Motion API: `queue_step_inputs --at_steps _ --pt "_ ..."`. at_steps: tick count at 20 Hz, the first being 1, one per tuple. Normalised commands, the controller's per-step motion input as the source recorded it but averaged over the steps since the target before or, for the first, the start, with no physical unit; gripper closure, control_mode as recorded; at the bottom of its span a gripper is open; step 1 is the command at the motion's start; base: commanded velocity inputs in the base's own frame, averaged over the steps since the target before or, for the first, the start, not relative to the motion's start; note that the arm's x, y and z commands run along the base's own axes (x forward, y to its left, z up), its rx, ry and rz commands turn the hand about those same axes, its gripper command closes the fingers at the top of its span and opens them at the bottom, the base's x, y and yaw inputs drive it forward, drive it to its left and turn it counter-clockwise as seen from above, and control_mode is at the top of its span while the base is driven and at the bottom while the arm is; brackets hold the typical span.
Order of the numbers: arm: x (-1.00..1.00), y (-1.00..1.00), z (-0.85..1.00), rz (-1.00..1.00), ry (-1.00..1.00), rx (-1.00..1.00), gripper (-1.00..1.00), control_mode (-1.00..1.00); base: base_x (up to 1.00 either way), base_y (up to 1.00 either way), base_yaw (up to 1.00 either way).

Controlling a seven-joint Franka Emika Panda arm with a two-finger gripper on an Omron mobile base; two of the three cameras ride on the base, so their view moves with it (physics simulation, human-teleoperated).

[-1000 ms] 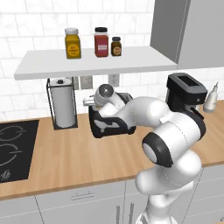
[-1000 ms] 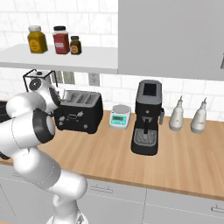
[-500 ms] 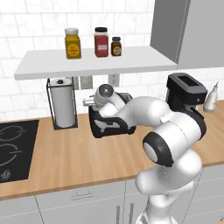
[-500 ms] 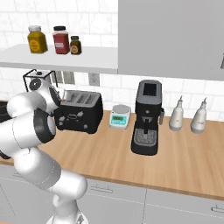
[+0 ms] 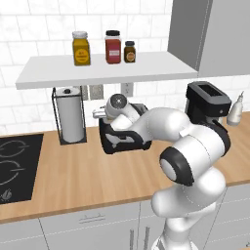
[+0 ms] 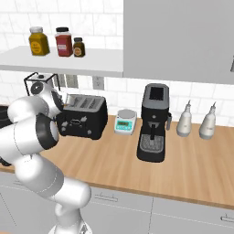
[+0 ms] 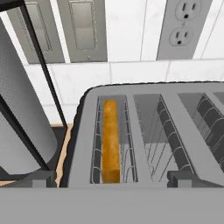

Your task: Start the toaster. Once the lever pops up, take the bread to the plate on the dining counter.

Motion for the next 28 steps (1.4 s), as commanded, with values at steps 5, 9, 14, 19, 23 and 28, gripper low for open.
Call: queue_step_inputs --at_steps 5,9,14,19,23,28 --pt "0.0 0.0 0.0 0.0 0.0 0.0 -1.0 -1.0 0.0 0.0 0.0" --pt "0.0 0.0 0.0 0.0 0.0 0.0 -1.0 -1.0 0.0 0.0 0.0" --pt "0.0 0.0 0.0 0.0 0.0 0.0 -1.0 -1.0 0.0 0.0 0.0" --pt "0.0 0.0 0.0 0.0 0.0 0.0 -1.0 -1.0 0.0 0.0 0.0" --pt "0.0 0.0 0.0 0.0 0.0 0.0 -1.0 -1.0 0.0 0.0 0.0" --pt "0.0 0.0 0.0 0.0 0.0 0.0 -1.0 -1.0 0.0 0.0 0.0"
